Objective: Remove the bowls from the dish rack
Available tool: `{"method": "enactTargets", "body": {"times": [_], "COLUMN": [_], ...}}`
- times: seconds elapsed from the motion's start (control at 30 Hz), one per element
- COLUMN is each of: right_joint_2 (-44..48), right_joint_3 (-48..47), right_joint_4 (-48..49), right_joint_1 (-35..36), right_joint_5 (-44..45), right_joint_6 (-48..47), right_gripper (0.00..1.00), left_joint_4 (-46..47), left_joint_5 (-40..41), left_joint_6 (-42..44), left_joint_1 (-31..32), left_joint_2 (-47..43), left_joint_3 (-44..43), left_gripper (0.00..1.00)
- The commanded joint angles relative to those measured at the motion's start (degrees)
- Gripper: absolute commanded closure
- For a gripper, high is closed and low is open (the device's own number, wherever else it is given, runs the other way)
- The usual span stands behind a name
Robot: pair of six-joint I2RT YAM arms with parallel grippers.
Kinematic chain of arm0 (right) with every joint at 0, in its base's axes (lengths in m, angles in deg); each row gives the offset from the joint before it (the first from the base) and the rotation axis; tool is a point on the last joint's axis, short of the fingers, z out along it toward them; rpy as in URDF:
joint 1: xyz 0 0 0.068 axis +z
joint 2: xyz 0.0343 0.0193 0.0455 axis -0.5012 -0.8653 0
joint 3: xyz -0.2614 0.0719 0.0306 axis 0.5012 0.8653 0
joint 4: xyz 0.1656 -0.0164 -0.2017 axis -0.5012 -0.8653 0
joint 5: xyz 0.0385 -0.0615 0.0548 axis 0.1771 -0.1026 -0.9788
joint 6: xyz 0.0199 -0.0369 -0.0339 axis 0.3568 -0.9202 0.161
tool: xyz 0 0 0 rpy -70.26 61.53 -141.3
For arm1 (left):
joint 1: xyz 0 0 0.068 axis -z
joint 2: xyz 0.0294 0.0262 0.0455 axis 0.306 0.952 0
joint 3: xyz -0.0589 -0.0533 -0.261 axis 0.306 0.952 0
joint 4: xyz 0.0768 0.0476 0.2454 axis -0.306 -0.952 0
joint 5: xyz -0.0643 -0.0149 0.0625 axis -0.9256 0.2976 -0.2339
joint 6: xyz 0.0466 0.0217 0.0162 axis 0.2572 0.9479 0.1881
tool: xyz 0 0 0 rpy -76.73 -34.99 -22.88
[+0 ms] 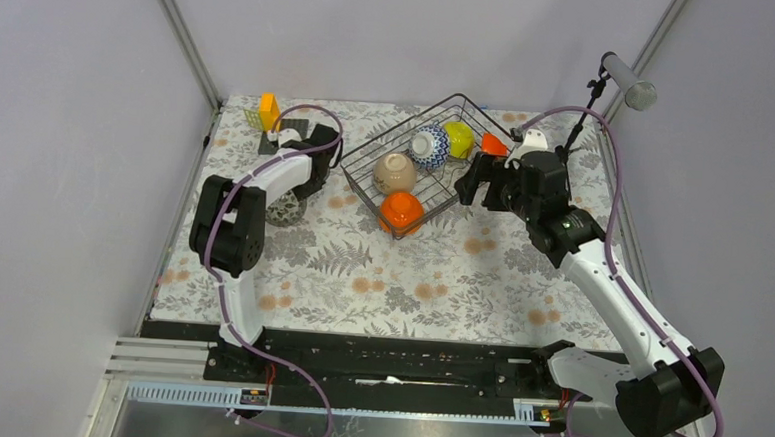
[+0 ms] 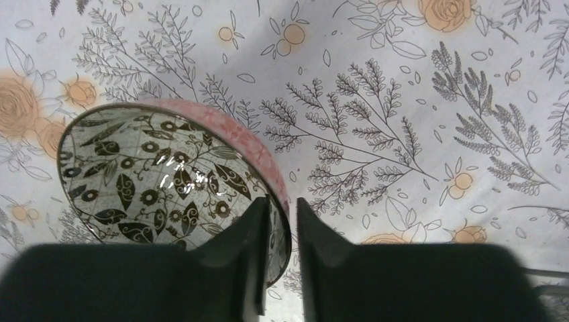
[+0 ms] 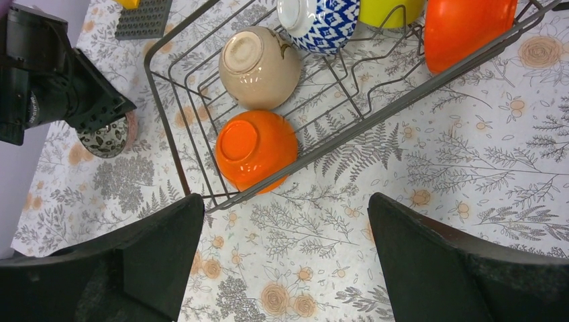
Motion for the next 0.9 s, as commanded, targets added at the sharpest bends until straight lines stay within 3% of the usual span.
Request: {"method": "enactTargets", "body": {"times": [0.0, 0.03, 0.07, 0.33, 0.53, 0.87], "right_joint_2": [-0.75, -0.84, -0.86, -1.32, -4.1, -11.05], "right_joint_3": [-0.06, -0.14, -0.15, -0.68, -1.64, -5.41], "right_joint_4": [0.94, 0.96, 0.95, 1.17, 2.06, 4.84], "right_joint_1": [0.21, 0.23, 0.17, 0.25, 0.24, 0.2], "right_joint_5": [-0.42, -0.88, -0.95, 0.12, 1.35, 1.05], "right_joint_6": [-1.17, -1.22, -1.2, -0.89, -0.34, -2.78], "right_gripper": [0.0, 0.0, 0.0, 0.0, 0.0, 0.0], "left_joint_4": [-2.09, -1.99, -1.71, 0.85, 17.34, 37.01], "left_joint_5": [0.4, 0.69, 0.83, -2.27, -14.0, -30.38], "left_joint_6": [-1.33, -1.45, -1.14, -0.41, 3.54, 4.57], "left_joint_1": [-0.82, -0.78, -0.8, -0.65, -0.28, 0.39], "left_joint_2": [0.33, -0.12, -0.59, -7.5, -20.8, -40.41], "left_joint_3": [-2.07, -1.8, -1.55, 0.81, 13.37, 33.09], "left_gripper": [0.48, 0.39, 0.38, 0.35, 0.31, 0.11]}}
